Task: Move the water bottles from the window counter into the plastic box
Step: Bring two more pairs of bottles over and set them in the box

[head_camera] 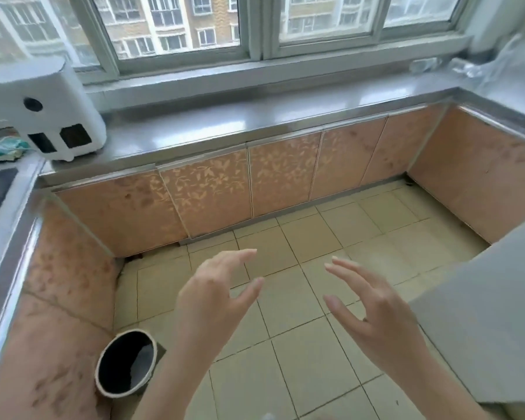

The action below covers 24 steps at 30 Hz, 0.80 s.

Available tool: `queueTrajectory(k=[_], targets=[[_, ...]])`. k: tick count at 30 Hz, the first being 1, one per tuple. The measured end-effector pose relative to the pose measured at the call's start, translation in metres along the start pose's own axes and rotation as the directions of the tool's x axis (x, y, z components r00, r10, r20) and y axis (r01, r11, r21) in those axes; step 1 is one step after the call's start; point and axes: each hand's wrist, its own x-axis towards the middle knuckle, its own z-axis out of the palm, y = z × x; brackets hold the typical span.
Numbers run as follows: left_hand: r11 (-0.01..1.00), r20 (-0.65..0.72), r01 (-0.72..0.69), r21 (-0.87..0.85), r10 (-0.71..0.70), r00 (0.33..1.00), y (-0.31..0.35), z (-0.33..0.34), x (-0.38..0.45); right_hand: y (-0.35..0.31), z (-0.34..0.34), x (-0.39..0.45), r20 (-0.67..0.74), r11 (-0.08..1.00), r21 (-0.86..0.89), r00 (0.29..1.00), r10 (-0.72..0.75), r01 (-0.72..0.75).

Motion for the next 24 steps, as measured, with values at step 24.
queueTrajectory(k=[24], targets=[[0.978, 0.145, -0.171, -0.123, 0.188, 0.971, 0.150, 0.209, 0.490, 0.291, -0.067, 0.390, -0.160, 0.968, -0.018, 0.956, 0.246, -0.252]])
